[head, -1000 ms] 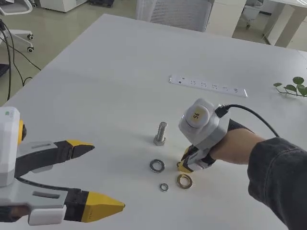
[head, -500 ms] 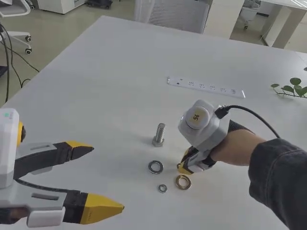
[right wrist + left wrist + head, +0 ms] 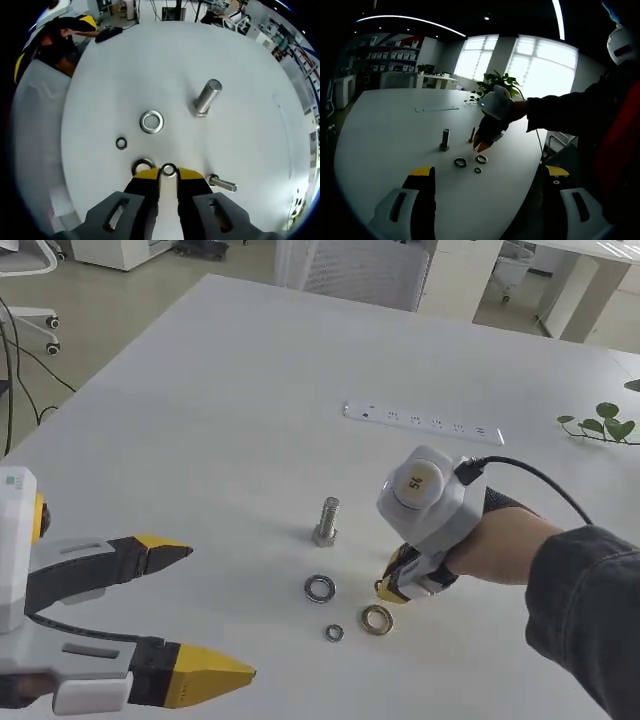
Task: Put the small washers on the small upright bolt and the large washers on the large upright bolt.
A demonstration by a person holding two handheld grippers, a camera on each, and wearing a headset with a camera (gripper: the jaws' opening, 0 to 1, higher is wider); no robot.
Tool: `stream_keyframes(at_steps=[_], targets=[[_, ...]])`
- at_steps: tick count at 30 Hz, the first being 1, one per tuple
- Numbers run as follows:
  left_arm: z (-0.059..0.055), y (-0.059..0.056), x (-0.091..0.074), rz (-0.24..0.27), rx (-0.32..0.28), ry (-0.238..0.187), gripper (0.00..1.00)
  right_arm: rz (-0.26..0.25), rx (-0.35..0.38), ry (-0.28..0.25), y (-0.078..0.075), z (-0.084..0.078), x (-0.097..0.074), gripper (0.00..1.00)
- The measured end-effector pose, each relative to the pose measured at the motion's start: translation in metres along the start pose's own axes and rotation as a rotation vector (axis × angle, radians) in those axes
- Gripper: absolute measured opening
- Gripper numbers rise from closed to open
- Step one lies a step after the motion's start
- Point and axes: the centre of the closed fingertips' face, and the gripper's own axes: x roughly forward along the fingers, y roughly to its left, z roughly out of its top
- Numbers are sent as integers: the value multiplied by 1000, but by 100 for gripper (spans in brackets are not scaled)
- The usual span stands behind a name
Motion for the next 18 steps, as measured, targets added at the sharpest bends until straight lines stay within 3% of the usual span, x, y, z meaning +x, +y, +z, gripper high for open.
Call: stream_keyframes(at_steps=[18], targets=[[2,-2,4,-14,10,-1,88,-31,28,17,-5,-22,-23,14]])
